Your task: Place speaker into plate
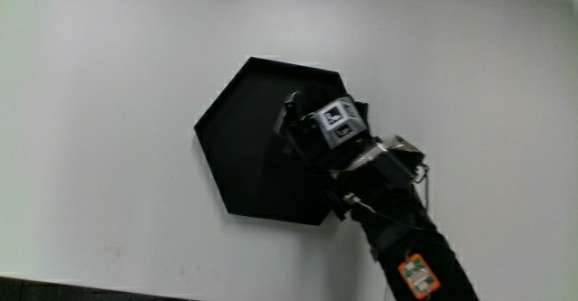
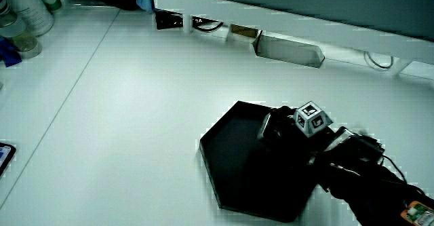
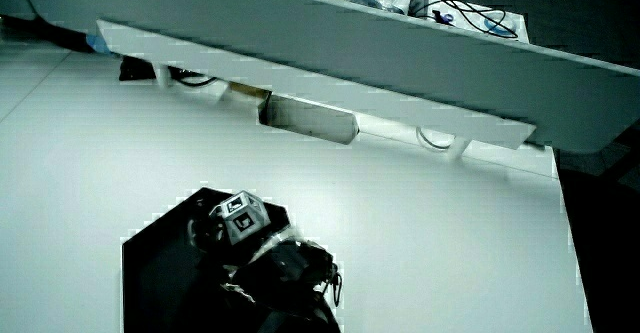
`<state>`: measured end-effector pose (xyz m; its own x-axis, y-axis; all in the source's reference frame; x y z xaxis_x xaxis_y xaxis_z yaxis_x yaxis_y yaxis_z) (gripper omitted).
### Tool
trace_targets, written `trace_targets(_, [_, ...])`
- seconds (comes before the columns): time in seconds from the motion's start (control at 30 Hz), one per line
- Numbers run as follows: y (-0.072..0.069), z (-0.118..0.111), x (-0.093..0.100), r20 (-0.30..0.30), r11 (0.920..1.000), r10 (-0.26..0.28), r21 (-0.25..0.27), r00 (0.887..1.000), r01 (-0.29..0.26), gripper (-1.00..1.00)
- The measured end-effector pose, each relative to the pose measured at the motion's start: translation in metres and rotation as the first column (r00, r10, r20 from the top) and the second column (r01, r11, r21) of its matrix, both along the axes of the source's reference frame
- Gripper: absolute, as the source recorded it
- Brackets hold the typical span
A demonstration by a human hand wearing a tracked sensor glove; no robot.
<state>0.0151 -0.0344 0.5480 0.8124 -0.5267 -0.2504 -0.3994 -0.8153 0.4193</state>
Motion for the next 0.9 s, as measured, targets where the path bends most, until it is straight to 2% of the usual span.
trace_targets(0.03, [-0.001,0.000,-0.006,-0.014,1.0000,0.005,-0.006,1.000,-0.005,0.00])
trace_targets(0.07, [-0.001,0.009,-0.012,-0.038,0.9989,-0.004,-0.048,0.999,0.002,0.00])
trace_targets(0.1, [-0.001,0.010,-0.016,-0.039,0.9977,-0.013,-0.067,0.999,0.010,0.00])
trace_targets(0.17, [-0.001,0.026,-0.023,-0.080,0.9906,-0.040,-0.134,0.996,0.029,0.00])
trace_targets(0.23, [-0.001,0.038,-0.026,-0.134,0.9862,-0.050,-0.163,0.990,0.028,0.00])
trace_targets(0.3, [0.002,0.047,-0.024,-0.155,0.9832,-0.063,-0.179,0.986,0.035,0.00])
trace_targets(0.33, [0.003,0.049,-0.022,-0.185,0.9832,-0.063,-0.180,0.981,0.029,0.00])
trace_targets(0.37, [0.003,0.047,-0.019,-0.201,0.9864,-0.056,-0.163,0.978,0.023,0.00])
trace_targets(0.4, [0.003,0.055,-0.016,-0.227,0.9852,-0.046,-0.171,0.973,0.006,0.00])
trace_targets(0.47, [0.006,0.063,-0.008,-0.220,0.9808,-0.041,-0.195,0.975,-0.002,0.00])
trace_targets(0.5, [0.009,0.063,-0.006,-0.223,0.9832,-0.054,-0.182,0.973,0.013,0.00])
trace_targets(0.6, [0.010,0.061,-0.002,-0.218,0.9841,-0.032,-0.177,0.975,-0.007,0.00])
trace_targets(0.67, [0.011,0.064,-0.001,-0.202,0.9832,-0.035,-0.182,0.979,-0.003,-0.13])
trace_targets(0.73, [0.012,0.063,0.001,-0.219,0.9870,-0.020,-0.160,0.976,-0.016,-0.27])
trace_targets(0.77, [0.011,0.064,0.002,-0.206,0.9856,-0.026,-0.169,0.978,-0.010,-0.33])
trace_targets(0.8, [0.010,0.063,0.003,-0.224,0.9848,-0.020,-0.172,0.974,-0.020,-0.40])
trace_targets(0.83, [0.010,0.063,0.004,-0.217,0.9835,-0.026,-0.180,0.976,-0.014,-0.47])
trace_targets(0.9, [0.011,0.067,0.006,-0.210,0.9780,-0.016,-0.207,0.978,-0.029,-0.60])
